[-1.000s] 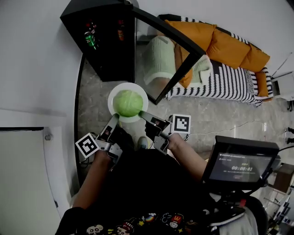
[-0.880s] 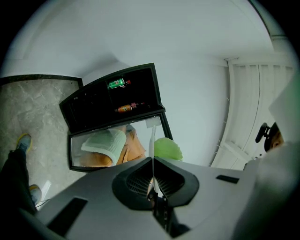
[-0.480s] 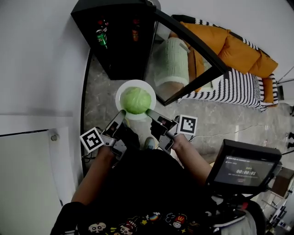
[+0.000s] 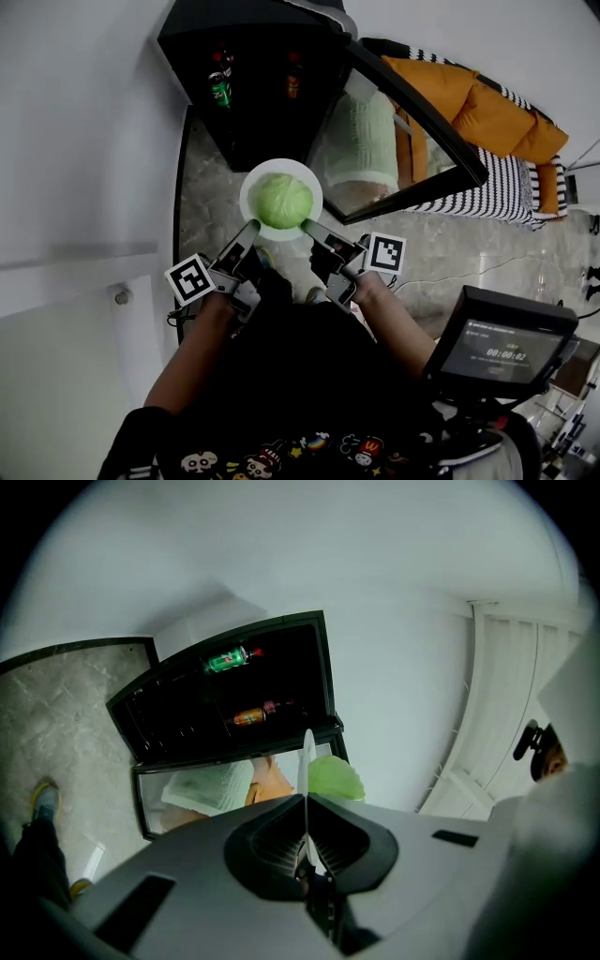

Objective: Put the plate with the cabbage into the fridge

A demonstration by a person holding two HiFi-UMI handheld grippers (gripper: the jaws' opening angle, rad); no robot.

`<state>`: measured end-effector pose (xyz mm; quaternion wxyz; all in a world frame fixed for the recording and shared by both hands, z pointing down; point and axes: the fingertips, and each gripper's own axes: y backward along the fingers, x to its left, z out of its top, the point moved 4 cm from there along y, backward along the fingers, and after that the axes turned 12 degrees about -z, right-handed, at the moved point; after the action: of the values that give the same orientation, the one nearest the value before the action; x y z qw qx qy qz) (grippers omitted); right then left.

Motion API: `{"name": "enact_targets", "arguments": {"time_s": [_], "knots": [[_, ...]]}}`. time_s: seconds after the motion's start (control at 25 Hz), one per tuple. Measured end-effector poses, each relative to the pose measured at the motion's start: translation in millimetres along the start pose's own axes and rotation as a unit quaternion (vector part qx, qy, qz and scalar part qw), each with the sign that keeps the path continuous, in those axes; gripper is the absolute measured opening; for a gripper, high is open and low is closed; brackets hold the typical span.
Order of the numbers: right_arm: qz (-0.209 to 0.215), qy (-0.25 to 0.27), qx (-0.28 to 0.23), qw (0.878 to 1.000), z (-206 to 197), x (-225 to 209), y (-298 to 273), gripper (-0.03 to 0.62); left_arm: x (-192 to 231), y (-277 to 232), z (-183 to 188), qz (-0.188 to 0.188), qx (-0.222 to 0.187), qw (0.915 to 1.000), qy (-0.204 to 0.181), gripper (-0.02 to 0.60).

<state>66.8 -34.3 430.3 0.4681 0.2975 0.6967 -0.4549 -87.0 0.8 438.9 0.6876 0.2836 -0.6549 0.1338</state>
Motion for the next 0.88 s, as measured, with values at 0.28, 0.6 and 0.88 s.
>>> {"name": "enact_targets", "arguments": {"time_s": [0.28, 0.6, 0.88], "knots": [[-0.011, -0.008, -0.006, 1.000, -1, -3, 1, 0.020, 6, -1, 1, 0.007, 0.014, 0.9999, 0.006, 0.012], [-0.025, -0.022, -0.018, 0.999, -2, -8, 3, 0.020, 10, -4, 3, 0.014, 0.031, 0.9993, 0.016, 0.012], [-0.004, -0.009, -0.005, 1.000, 0, -2, 2, 0.020, 1, -3, 1, 0.007, 0.015, 0.9998, -0.005, 0.012]]}}
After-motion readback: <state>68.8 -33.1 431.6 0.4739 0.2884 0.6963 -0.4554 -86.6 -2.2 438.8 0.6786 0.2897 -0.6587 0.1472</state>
